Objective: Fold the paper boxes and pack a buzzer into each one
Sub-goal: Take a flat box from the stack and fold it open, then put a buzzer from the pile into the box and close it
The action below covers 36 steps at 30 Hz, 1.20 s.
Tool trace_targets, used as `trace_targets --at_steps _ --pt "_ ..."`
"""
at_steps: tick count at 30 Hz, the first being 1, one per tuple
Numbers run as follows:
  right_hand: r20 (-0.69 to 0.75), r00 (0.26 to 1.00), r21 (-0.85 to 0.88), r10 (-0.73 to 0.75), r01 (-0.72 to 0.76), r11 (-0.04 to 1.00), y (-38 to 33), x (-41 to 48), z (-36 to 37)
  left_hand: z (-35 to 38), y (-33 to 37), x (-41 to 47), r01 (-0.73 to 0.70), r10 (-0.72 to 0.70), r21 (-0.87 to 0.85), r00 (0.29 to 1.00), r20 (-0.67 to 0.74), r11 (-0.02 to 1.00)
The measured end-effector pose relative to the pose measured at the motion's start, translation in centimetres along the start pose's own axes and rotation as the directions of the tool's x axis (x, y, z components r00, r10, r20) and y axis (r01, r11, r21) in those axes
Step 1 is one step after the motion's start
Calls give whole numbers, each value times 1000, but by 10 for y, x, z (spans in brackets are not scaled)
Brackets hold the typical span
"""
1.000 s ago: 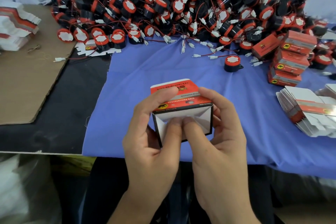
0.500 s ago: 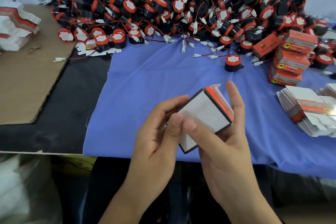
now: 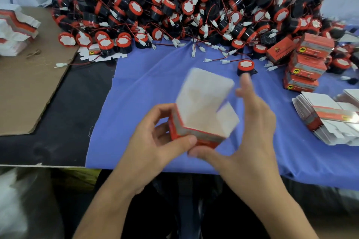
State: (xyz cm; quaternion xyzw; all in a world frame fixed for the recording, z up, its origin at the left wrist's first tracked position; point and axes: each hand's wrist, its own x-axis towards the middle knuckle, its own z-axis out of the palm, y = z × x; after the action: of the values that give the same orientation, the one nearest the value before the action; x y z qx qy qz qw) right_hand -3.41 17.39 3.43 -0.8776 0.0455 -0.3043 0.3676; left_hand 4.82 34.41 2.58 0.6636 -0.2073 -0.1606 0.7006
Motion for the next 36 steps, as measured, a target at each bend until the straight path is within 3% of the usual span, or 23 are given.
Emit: trace_targets --at_steps 2,4,8,10,15,19,23,26,28,31,36 --pt "66 973 314 221 -230 921 12 1 -1 -1 -7 4 1 0 -76 1000 14 997" --pt "214 940 525 265 -339 781 28 -1 3 -1 -15 9 -1 3 -45 999 49 999" --pt "200 939 335 279 -333 882 59 -2 18 -7 -43 28 39 -32 369 999 -26 928" --pt "209 916 273 342 -391 879 71 -7 28 -7 -58 34 65 -51 466 998 -42 882" --pt "196 914 236 357 -397 887 83 -14 37 -7 -79 38 29 -34 395 999 6 918" --pt "393 848 316 356 -488 814 88 -12 22 -15 -79 39 69 -94 318 994 63 945" --pt "503 781 385 370 -586 713 98 -9 -11 -38 -70 40 146 -146 14 989 18 989" --pt "384 787 443 483 -616 651 109 15 -25 -52 -65 65 141 -182 -346 979 -87 928" --pt "259 774 478 578 -623 620 126 37 -24 -51 -62 95 182 -227 -457 973 -47 871" --pt "112 742 507 661 -615 604 147 77 -13 -28 -56 147 262 -246 -479 964 97 838" --pt "-99 725 412 682 -594 691 179 141 8 40 -62 233 372 -263 -356 911 319 857"
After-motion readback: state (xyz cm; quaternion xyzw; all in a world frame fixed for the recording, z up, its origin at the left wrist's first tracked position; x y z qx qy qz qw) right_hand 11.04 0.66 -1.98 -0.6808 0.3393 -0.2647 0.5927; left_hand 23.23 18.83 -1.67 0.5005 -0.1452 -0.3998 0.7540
